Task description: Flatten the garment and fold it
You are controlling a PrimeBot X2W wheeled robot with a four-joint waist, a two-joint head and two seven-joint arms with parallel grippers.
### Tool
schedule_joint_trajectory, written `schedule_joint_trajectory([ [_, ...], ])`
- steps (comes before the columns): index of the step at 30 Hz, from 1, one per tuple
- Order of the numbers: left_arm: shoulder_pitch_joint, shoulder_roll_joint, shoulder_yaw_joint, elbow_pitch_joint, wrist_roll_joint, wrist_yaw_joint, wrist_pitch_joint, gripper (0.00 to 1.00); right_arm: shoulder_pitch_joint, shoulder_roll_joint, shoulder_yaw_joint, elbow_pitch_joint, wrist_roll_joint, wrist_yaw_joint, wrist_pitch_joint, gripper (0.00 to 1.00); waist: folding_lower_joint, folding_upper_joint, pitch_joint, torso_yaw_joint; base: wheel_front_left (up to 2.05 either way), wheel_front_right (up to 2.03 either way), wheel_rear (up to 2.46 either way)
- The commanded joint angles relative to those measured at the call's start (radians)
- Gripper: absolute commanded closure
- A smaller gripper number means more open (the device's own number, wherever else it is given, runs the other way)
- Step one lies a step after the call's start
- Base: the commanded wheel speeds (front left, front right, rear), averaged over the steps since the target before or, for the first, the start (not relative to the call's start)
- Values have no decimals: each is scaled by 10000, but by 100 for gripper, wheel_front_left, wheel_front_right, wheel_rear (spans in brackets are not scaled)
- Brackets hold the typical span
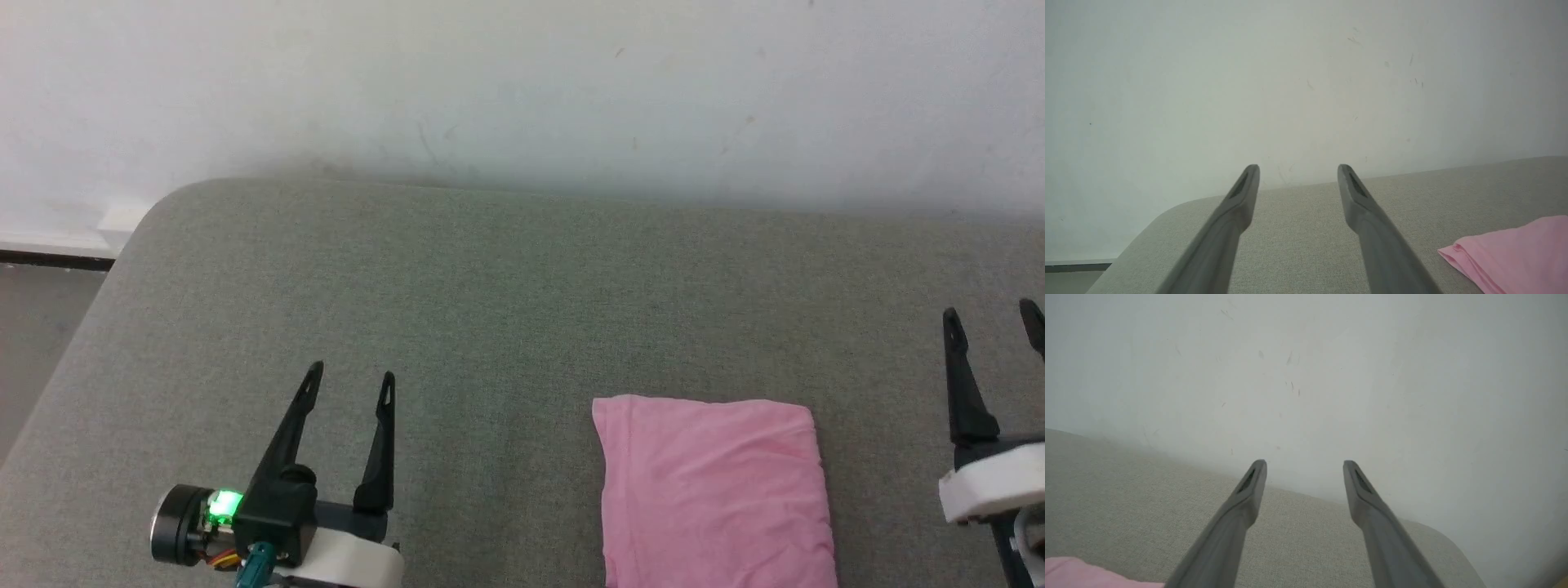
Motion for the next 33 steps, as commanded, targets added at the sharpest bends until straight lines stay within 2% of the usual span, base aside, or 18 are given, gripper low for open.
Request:
schedule_joint_trajectory([
  [1, 103, -43, 43, 40, -83, -55, -47, 0, 167, 131, -63, -104, -81, -9, -153, 0, 0, 0, 26, -23, 0, 0, 0],
  [6, 149, -129, 71, 118, -41, -226, -47, 0, 1185, 1066, -502, -743, -438, -9, -898, 0, 0, 0, 123, -79, 0, 0, 0],
  [10, 196, -203, 156, 128, -48, -325, -47, 0, 1586, 1465, -474, -879, -459, -9, -1122, 0, 0, 0, 157, -89, 0, 0, 0],
  [23, 125, -390, 224, 154, 94, -703, -47, 0, 1624, 1589, -86, -686, -300, -9, -1166, 0, 0, 0, 314, 89, 0, 0, 0],
  [26, 75, -424, 262, 136, 149, -740, -47, 0, 1597, 1428, 179, -718, 245, -9, -431, 0, 0, 0, 398, 131, 0, 0, 0],
  [28, 48, -440, 272, 131, 192, -768, -47, 0, 1601, 1050, 508, -802, 580, -9, 389, 0, 0, 0, 457, 156, 0, 0, 0],
  [33, -54, -499, 265, 156, 279, -851, -47, 0, 1696, 253, 1137, -1090, 1908, -9, 3046, 0, 0, 0, 617, 271, 0, 0, 0],
])
